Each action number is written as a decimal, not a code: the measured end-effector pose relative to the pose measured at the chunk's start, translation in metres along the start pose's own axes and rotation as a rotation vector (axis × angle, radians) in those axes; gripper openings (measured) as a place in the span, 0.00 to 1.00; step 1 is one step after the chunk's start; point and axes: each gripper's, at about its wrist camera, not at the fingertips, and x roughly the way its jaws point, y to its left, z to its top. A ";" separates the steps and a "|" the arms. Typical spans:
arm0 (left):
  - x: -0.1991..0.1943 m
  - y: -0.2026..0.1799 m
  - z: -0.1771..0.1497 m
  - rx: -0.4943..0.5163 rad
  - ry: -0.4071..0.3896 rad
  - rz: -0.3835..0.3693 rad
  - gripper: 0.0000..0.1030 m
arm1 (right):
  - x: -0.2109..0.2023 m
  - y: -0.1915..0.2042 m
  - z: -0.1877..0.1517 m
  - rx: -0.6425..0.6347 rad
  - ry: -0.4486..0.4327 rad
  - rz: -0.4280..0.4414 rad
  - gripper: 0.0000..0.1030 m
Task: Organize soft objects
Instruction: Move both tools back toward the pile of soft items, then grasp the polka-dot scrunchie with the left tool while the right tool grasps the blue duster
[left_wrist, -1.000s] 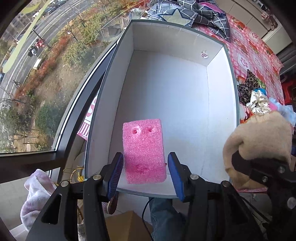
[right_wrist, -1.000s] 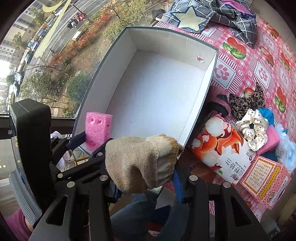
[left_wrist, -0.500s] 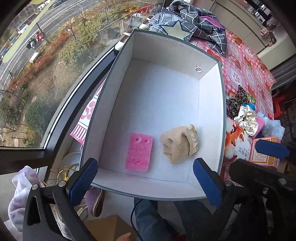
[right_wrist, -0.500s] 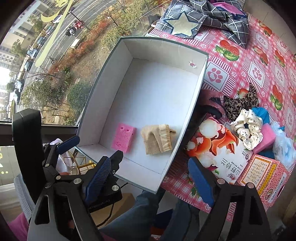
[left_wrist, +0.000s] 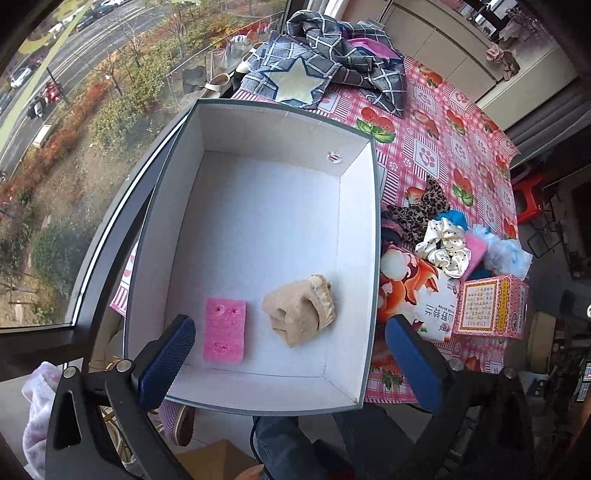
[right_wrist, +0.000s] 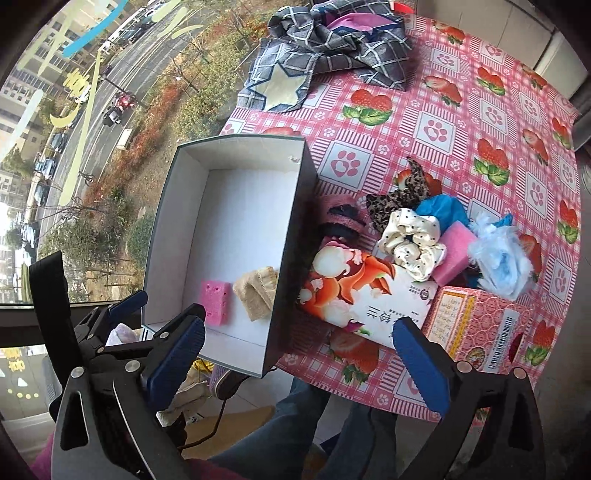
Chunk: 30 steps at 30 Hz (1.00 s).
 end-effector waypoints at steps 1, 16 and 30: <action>0.001 -0.007 0.002 0.017 0.001 0.000 1.00 | -0.007 -0.014 0.003 0.026 -0.015 -0.010 1.00; 0.031 -0.106 0.024 0.199 0.071 0.034 1.00 | 0.015 -0.199 0.034 0.433 0.061 0.041 1.00; 0.079 -0.161 0.071 0.196 0.160 0.041 1.00 | 0.082 -0.230 0.050 0.531 0.218 0.204 0.77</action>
